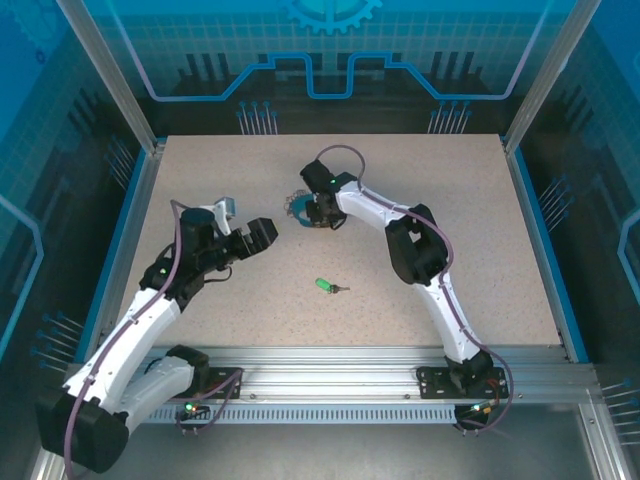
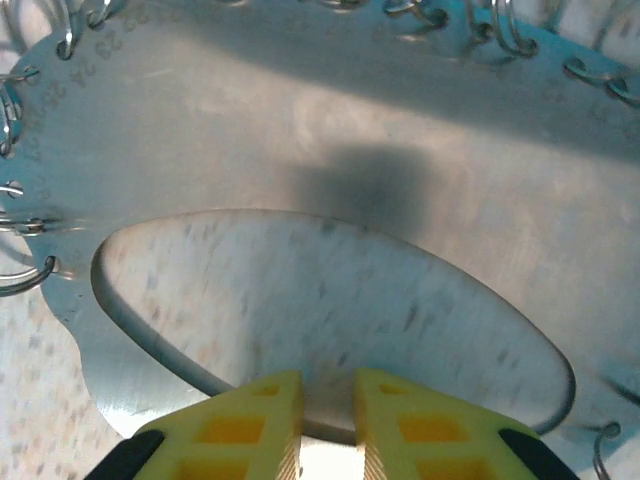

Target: Put the keys on the keyring

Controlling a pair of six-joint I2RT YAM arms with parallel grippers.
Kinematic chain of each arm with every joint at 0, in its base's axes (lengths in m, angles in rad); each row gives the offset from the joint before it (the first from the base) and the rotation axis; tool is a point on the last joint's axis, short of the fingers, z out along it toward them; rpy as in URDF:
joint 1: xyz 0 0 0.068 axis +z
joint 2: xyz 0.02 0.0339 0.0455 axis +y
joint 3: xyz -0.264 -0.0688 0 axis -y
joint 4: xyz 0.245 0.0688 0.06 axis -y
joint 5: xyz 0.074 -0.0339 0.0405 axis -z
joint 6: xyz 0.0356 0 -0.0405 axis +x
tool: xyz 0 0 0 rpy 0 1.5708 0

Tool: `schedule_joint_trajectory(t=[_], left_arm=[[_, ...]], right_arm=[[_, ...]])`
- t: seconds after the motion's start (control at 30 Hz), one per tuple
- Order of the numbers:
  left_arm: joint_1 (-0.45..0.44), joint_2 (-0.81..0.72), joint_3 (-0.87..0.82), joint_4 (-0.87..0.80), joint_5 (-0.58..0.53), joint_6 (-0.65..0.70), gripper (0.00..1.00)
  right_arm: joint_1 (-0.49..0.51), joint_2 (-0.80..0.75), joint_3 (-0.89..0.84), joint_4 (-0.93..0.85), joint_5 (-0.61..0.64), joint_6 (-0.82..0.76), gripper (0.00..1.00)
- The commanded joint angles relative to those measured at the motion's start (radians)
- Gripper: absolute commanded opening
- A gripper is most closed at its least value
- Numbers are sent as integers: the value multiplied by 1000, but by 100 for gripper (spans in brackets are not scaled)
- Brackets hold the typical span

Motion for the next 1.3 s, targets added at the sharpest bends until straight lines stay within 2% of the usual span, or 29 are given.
schedule_joint_trajectory(t=[0.0, 0.23, 0.37, 0.43, 0.57, 0.7, 0.83, 1.0, 1.17, 1.27], left_arm=[[-8, -36, -6, -42, 34, 10, 99], [-8, -96, -19, -81, 42, 20, 99], [-8, -109, -31, -84, 54, 18, 99], [-8, -107, -37, -77, 62, 16, 99], [-8, -99, -48, -57, 71, 9, 99], [-8, -85, -51, -47, 79, 6, 99], [-8, -82, -51, -47, 79, 5, 99], [-8, -78, -51, -53, 82, -2, 99], [-8, -79, -54, -65, 85, -2, 99], [-8, -77, -64, -53, 85, -11, 99]], right_arm=[[73, -53, -110, -74, -7, 46, 22], [153, -167, -306, -19, 39, 100, 21], [183, -205, -355, -12, 56, 112, 22], [190, -226, -352, -12, 56, 108, 27], [197, -298, -321, -18, 82, 100, 43], [196, -368, -314, -43, 128, 87, 53], [183, -434, -387, -38, 132, 93, 55], [164, -515, -557, 35, 113, 125, 56], [142, -551, -684, 115, 95, 168, 56], [128, -549, -704, 146, 90, 174, 56]])
